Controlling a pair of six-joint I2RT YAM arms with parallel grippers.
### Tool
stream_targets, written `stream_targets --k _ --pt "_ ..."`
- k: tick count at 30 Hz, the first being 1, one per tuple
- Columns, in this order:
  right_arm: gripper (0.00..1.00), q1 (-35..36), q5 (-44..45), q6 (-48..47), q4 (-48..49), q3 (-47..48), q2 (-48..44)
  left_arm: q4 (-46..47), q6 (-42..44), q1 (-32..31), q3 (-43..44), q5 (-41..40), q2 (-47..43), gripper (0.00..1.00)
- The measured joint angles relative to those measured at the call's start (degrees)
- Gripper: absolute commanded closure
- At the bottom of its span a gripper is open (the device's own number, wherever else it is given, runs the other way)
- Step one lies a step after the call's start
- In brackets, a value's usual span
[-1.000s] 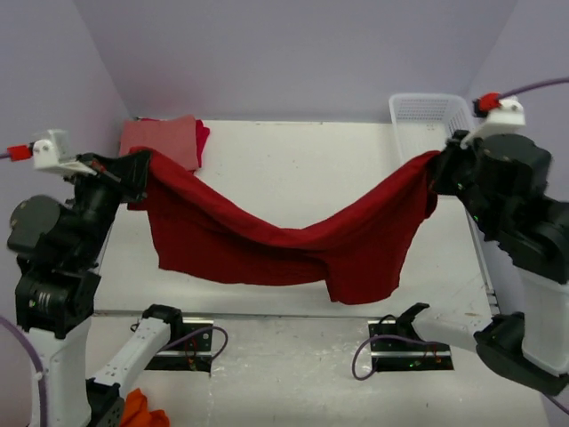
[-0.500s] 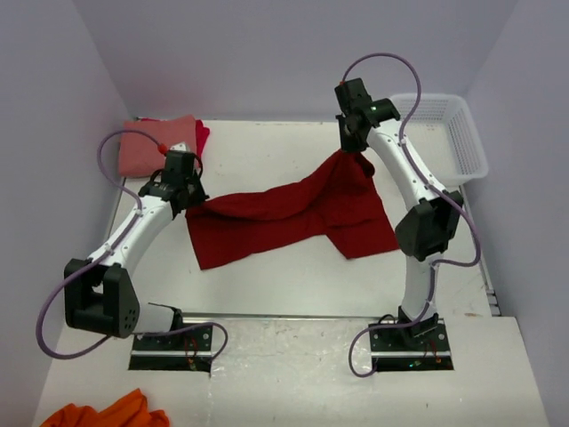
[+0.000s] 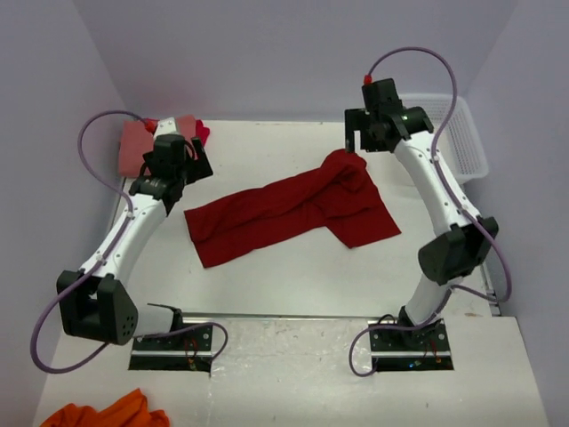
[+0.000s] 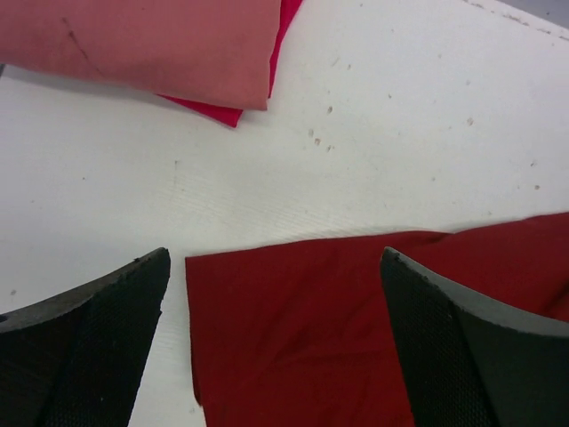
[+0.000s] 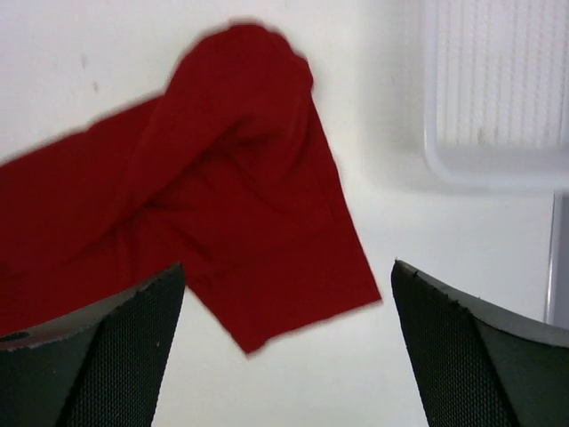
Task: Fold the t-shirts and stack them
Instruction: Flatten out the tshirt
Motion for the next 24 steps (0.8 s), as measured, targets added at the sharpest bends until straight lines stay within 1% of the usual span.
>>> stream_targets --k 2,5,6,8,10,12,15,16,18,21,24 --pt "0.08 0.0 -0.5 1.6 1.3 -8.7 -8.0 -2.3 -0.1 -1.1 0.0 -1.2 -3.9 0.00" --pt "0.10 -0.1 -1.1 3.8 1.4 -19.3 -17.9 -6.1 -2.1 -4.4 -1.9 -1.6 -10.3 0.00" --pt "0.10 -0.3 -1.3 4.5 1.3 -21.7 -20.1 -7.0 -2.6 -6.7 -2.6 -1.4 -11.5 0.00" --pt "0.10 -0.5 -2.4 5.6 2.4 -26.3 -23.1 -8.3 -5.3 -11.3 -6.4 -1.8 -14.6 0.01" --pt "0.10 -0.8 -3.6 6.4 3.9 -30.9 -24.7 -10.6 -8.3 -16.7 -10.7 -2.2 -16.7 0.06" --pt "0.11 -0.8 -4.9 6.9 4.6 -34.2 -25.2 -13.1 -12.3 -21.7 -15.5 -2.3 -18.3 0.07" --pt "0.11 -0.8 -6.4 7.3 4.8 -36.1 -25.3 -16.2 -18.9 -25.9 -21.9 -3.3 -20.4 0.08" --pt "0.11 -0.8 -6.9 7.3 4.9 -36.2 -25.6 -17.2 -21.5 -27.1 -23.8 -4.2 -21.0 0.14" --pt "0.11 -0.8 -7.5 7.3 5.5 -36.2 -26.9 -19.6 -26.1 -28.9 -26.3 -6.0 -21.6 0.15" --pt "0.11 -0.8 -8.6 7.3 6.3 -36.1 -29.3 -22.8 -31.7 -30.9 -27.4 -9.7 -20.6 0.14" --pt "0.11 -0.8 -9.4 7.3 6.6 -36.2 -31.0 -24.0 -35.8 -32.1 -26.9 -13.1 -16.0 0.13"
